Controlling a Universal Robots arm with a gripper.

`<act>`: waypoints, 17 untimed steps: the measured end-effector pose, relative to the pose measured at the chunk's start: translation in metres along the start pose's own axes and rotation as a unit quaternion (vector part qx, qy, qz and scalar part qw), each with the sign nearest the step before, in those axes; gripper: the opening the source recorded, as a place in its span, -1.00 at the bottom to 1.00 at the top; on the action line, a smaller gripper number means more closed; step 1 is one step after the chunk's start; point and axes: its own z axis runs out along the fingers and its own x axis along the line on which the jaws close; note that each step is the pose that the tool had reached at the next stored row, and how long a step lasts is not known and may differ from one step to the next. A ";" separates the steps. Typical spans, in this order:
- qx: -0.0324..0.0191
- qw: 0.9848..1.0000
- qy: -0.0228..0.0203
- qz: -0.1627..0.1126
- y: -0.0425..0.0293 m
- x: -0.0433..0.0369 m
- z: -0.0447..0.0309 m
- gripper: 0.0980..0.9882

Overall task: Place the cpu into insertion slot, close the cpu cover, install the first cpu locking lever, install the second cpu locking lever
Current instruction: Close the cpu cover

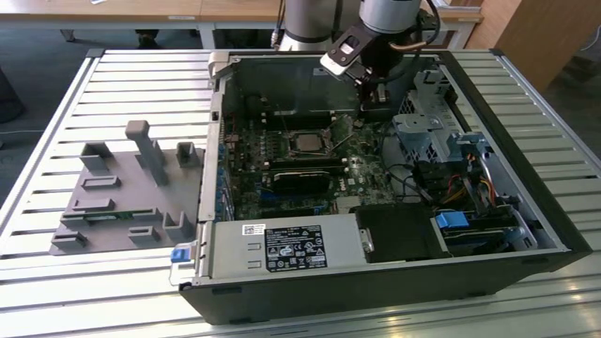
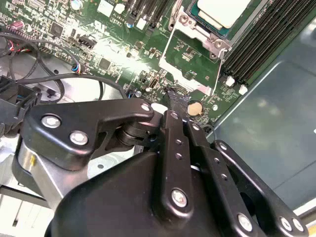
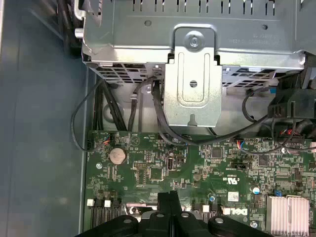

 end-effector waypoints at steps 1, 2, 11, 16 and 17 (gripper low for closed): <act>0.000 1.000 0.000 0.000 0.0006 0.0000 0.0001 -0.98; 0.000 1.000 0.000 0.000 0.0012 0.0000 0.0001 -0.98; 0.000 1.000 0.000 0.000 0.0027 -0.0001 0.0003 -0.98; 0.000 1.000 0.000 0.000 0.0023 0.0000 0.0002 -0.98; 0.000 1.000 0.000 0.000 0.0023 -0.0001 0.0002 -0.98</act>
